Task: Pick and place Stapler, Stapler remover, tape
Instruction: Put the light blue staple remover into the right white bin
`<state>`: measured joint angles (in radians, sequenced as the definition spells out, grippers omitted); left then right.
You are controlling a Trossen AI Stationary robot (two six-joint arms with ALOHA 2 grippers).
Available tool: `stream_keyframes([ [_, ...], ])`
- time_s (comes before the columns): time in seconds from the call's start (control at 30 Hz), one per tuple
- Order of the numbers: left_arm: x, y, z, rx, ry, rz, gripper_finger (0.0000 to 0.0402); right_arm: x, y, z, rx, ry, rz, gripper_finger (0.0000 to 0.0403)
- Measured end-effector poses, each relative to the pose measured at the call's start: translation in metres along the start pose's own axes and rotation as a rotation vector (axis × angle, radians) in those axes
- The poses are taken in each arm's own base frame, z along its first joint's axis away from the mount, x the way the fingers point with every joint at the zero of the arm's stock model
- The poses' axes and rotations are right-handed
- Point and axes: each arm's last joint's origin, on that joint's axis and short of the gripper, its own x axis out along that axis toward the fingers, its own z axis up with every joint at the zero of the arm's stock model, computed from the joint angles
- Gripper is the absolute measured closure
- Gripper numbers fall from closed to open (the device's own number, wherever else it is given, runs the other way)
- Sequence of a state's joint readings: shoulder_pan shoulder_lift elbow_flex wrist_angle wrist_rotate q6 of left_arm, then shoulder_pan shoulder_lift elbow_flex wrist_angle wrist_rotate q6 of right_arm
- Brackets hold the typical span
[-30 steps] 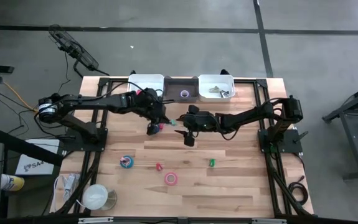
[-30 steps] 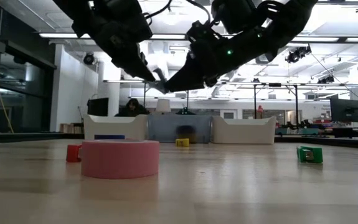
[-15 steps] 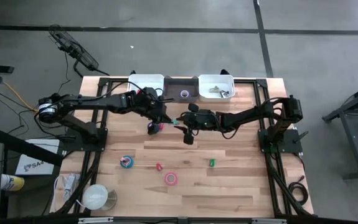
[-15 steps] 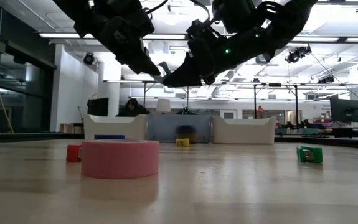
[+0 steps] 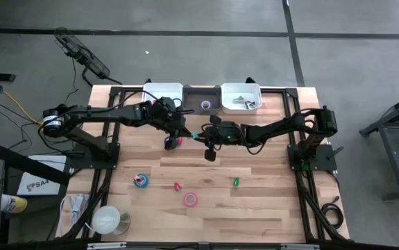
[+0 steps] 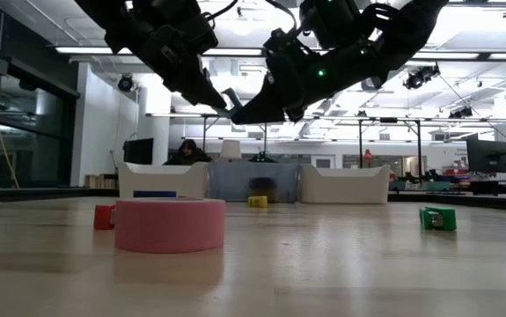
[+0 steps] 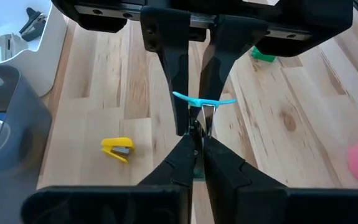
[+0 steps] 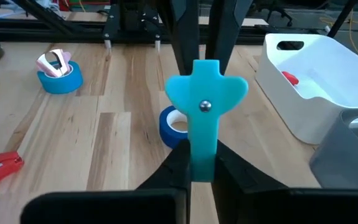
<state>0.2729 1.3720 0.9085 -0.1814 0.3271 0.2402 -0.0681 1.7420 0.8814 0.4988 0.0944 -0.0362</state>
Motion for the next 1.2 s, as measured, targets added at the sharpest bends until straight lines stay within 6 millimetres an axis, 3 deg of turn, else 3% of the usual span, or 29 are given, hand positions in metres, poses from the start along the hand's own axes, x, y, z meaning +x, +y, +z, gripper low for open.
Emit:
stream_keyframes([
  [0.33,0.0,0.0,-0.001,0.023,0.002,-0.015,0.0304,0.0,-0.002,-0.001,0.023,0.007,-0.005,0.0379],
  [0.5,-0.006,-0.001,-0.004,0.056,0.066,0.048,0.027,0.001,-0.014,-0.009,0.092,0.084,-0.047,0.0379],
  [0.8,-0.027,-0.003,-0.013,0.081,0.288,0.233,0.0239,-0.007,-0.057,-0.027,0.2,0.276,-0.256,0.0379],
  [1.2,-0.03,-0.005,-0.023,0.105,0.399,0.231,0.0239,-0.029,-0.126,-0.03,0.241,0.323,-0.432,0.0379],
])
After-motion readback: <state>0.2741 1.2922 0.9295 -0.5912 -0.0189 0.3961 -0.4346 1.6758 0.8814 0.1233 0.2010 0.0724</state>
